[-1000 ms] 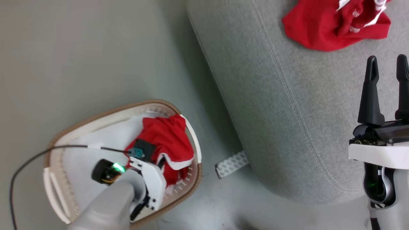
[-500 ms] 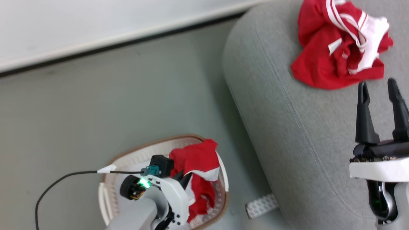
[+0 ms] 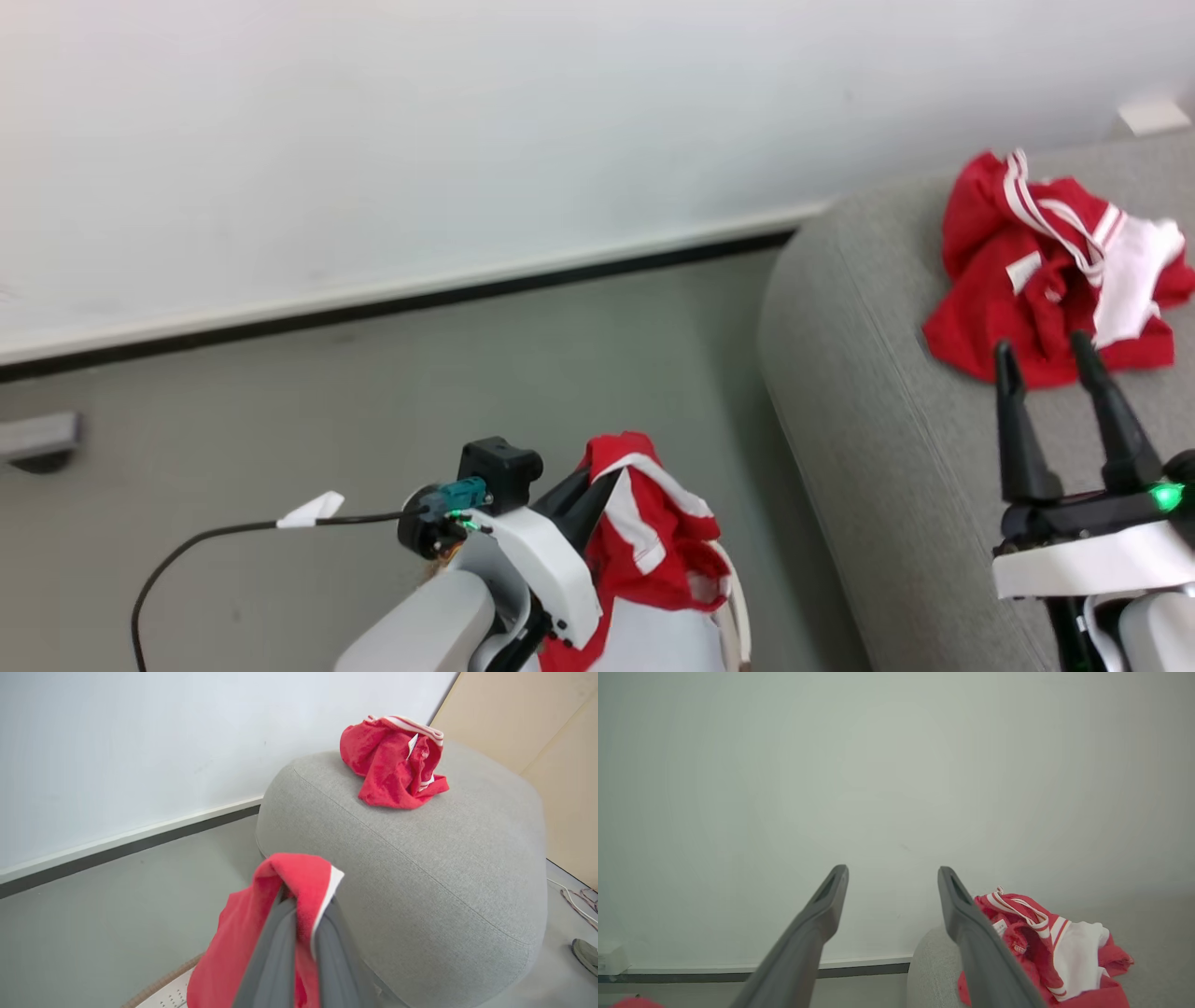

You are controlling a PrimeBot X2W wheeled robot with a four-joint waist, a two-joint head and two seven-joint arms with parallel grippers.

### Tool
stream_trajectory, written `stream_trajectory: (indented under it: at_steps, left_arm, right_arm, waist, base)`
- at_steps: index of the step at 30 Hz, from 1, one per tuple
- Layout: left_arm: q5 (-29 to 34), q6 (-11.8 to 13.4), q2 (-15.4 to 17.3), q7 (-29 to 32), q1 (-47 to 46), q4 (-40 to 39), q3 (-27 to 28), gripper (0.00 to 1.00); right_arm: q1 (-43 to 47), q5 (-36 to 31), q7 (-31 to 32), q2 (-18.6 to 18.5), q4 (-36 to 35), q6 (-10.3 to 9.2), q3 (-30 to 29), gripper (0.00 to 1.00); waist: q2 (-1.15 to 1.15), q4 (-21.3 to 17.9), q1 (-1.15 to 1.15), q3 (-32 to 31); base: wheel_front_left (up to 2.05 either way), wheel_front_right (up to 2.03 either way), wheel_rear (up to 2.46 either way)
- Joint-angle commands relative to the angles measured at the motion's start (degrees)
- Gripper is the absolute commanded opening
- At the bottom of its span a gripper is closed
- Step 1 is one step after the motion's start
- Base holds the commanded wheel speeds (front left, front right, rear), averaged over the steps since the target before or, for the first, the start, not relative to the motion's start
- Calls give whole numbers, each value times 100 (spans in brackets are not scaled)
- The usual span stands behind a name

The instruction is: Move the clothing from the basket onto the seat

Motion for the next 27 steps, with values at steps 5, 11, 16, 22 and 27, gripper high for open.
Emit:
stream_trajectory:
  at_steps: [5, 11, 16, 22, 27]
  left_arm:
    - [318, 46, 95, -12, 87, -486, 308, 0]
    - [516, 125, 215, -12, -100, -1169, 658, 0]
    - [469, 190, 308, -2, -222, -1638, 834, 0]
    - [339, 346, 420, 141, -351, -2223, 1025, 0]
    - [289, 490, 480, 248, -356, -2539, 1109, 0]
  right_arm:
    - [197, 111, 0, 22, 131, -13, 216, 100]
    - [335, 190, 0, 94, 245, -13, 461, 100]
    - [399, 218, 0, 150, 334, -13, 685, 100]
    - [437, 269, 0, 190, 434, -13, 1043, 100]
    - [400, 291, 0, 209, 507, -13, 1244, 100]
  waist:
    - [0, 312, 1, -485]
    - [0, 420, 1, -666]
    - [0, 487, 1, -757]
    - [0, 546, 1, -802]
    - [0, 582, 1, -811]
  base:
    - [0, 0, 0]
    - [0, 0, 0]
    - [0, 0, 0]
    - [0, 0, 0]
    - [0, 0, 0]
